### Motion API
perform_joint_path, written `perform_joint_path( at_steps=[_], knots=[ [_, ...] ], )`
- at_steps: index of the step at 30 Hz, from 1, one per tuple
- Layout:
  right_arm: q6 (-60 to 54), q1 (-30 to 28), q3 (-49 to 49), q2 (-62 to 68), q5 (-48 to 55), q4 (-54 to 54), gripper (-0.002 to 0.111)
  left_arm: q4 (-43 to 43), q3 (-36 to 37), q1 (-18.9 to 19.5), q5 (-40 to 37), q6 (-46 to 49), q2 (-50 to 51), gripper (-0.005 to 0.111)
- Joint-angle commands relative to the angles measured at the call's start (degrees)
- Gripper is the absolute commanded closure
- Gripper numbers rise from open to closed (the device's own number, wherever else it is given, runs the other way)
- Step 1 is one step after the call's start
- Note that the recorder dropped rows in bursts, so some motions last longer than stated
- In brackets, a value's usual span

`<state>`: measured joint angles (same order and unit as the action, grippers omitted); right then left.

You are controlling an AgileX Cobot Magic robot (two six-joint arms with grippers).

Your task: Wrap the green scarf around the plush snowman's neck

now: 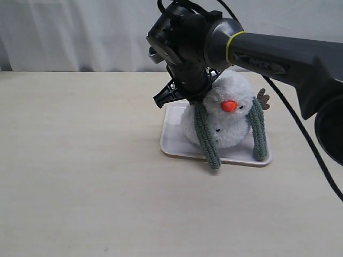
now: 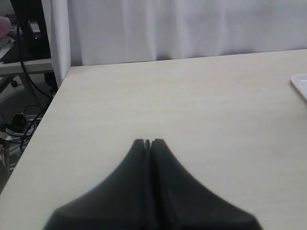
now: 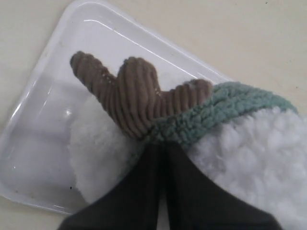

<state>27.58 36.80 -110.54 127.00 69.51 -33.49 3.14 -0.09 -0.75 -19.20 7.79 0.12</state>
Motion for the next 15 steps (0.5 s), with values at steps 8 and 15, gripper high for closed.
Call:
perform_joint_path(
  at_steps=[8,15],
  knots=[
    [-1.77,2.93,-2.49,-5.73,0.45,1.20,0.104,-0.04,0.09,-0.29,0.70,-0.11,-0.12,0.107],
    [-2.04,5.17,0.43,-18.86,0.45,3.92,0.087,-0.04,0.09,-0.29,0.57,-0.11,-0.12,0.107]
  ],
)
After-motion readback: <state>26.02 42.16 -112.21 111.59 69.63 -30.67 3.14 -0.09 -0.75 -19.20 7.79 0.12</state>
